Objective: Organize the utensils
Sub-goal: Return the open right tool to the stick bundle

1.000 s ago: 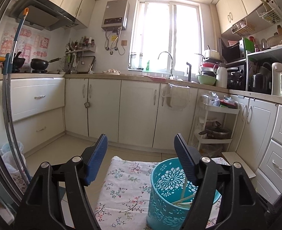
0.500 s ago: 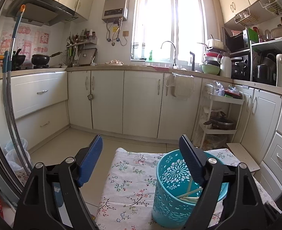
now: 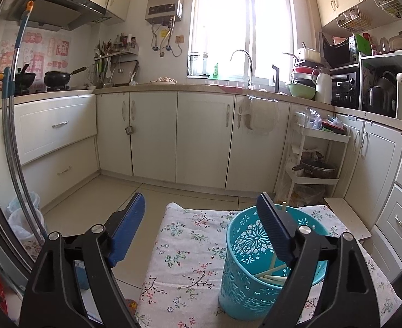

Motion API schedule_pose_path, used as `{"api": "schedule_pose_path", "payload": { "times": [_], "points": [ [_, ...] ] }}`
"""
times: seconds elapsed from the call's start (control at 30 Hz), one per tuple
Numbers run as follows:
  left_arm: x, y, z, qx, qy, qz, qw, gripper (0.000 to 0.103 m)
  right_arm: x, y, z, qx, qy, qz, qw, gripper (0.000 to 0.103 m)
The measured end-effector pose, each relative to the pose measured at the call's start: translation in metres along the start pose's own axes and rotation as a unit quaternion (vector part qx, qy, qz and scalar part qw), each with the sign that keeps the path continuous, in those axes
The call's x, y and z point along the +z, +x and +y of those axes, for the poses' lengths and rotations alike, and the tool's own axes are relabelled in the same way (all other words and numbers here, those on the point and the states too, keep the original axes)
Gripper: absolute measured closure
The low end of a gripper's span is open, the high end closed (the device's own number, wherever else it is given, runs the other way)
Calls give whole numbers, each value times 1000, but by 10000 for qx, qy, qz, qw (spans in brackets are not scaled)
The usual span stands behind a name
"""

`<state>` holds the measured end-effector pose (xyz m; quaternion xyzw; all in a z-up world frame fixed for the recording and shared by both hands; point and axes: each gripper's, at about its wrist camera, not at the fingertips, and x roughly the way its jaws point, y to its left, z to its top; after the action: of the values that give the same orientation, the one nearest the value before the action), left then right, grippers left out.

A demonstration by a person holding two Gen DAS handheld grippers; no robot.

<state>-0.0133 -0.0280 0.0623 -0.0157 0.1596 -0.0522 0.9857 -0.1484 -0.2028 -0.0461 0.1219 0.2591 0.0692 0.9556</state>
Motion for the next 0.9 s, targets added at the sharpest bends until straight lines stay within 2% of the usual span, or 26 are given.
{"api": "schedule_pose_path", "payload": {
  "times": [0.27,0.6,0.77,0.9],
  "points": [
    [-1,2,0,-4,-2,58,10000,22,-10,11,-2,-92,-7,418,9991,71],
    [-1,4,14,71,-48,152,9998,21,-31,34,-10,-477,-4,1271,9907,71],
    [-9,9,42,210,-314,518,9979,20,-43,46,-12,-631,-87,1662,9840,73],
    [-25,14,61,281,-469,980,9937,21,-43,47,-11,-633,-140,1659,9840,74]
  ]
}}
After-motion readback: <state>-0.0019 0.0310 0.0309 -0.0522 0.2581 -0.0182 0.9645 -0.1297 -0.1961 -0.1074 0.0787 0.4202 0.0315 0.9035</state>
